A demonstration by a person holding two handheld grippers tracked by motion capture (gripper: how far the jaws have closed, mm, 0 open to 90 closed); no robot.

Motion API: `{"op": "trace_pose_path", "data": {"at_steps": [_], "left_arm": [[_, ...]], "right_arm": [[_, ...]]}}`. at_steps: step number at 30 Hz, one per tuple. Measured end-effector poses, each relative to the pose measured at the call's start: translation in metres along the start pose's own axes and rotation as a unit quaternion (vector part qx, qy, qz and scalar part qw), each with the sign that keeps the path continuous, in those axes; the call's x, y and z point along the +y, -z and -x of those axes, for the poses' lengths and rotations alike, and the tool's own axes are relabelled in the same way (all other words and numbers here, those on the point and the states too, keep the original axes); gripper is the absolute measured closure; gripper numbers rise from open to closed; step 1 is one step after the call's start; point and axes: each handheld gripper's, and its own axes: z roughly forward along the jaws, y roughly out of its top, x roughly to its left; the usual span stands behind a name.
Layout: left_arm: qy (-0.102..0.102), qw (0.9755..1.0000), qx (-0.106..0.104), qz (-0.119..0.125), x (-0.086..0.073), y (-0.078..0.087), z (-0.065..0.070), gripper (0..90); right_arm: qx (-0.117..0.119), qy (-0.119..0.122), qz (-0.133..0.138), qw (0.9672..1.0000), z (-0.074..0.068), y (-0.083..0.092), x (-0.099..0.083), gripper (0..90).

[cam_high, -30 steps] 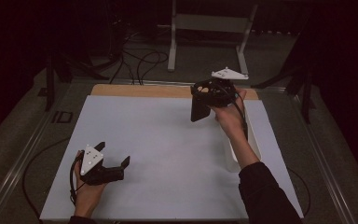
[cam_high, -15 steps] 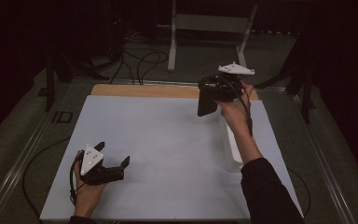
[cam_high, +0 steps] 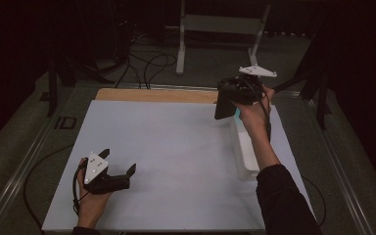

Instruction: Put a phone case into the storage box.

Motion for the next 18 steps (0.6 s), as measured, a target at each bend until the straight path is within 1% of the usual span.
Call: {"op": "trace_pose_path", "data": {"at_steps": [8,11,18], "left_arm": [[0.001,1.0000,0.001,0.000,0.000,0.000,0.000,0.0],[0.001,1.0000,0.002,-0.002,0.000,0.000,0.001,0.0],[0.001,1.0000,0.002,-0.001,0.000,0.000,0.001,0.0]], "right_arm": [[-0.018,-0.009,0.003,0.9998,0.014,0.005,0.001,13.8],[-0.026,-0.010,0.000,0.9996,0.020,0.006,0.001,13.8],[-0.042,-0.018,-0.004,0.9989,0.032,0.007,-0.003,13.8]]}}
